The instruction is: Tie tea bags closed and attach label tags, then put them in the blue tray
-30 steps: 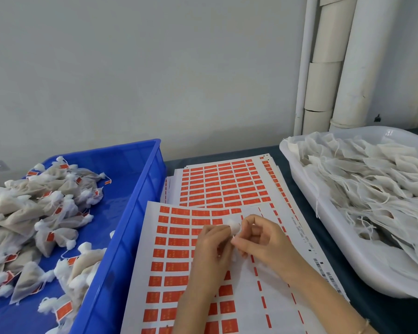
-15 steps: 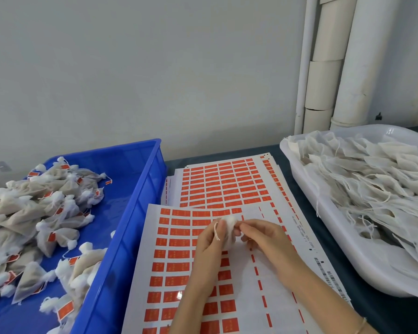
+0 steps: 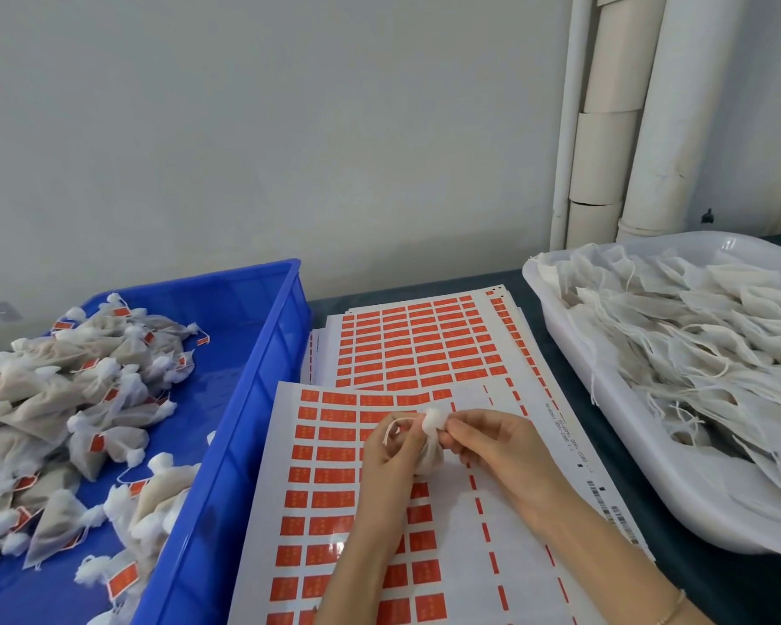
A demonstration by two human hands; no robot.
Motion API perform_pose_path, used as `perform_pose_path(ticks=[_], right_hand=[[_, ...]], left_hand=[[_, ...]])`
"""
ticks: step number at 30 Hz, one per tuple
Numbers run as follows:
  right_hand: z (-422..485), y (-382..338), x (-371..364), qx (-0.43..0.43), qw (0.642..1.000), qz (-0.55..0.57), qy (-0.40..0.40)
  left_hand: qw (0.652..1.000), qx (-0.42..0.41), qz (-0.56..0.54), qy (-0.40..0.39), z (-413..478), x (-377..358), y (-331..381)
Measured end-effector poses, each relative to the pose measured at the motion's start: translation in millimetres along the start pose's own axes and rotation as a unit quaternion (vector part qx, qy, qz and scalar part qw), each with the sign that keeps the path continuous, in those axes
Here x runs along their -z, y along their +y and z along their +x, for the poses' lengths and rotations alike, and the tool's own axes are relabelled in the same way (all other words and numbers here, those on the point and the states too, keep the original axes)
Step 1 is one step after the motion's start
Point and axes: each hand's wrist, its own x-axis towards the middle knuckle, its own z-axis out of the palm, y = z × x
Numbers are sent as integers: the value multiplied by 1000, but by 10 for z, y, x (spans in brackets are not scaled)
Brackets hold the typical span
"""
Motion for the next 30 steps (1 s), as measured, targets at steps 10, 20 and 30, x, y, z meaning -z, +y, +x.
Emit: perform_pose_path(ticks=[10,20,30], right_hand=[[40,88,-33,67,992,-61,89],[-71,95,-82,288,926,-221,101],[-43,152,-76,280,921,-261,67]], left_hand=[[999,-23,-23,18,7,-51,13],[999,25,-32,22,54,-27,-16],[998,37,-59,11,22,-16,64]])
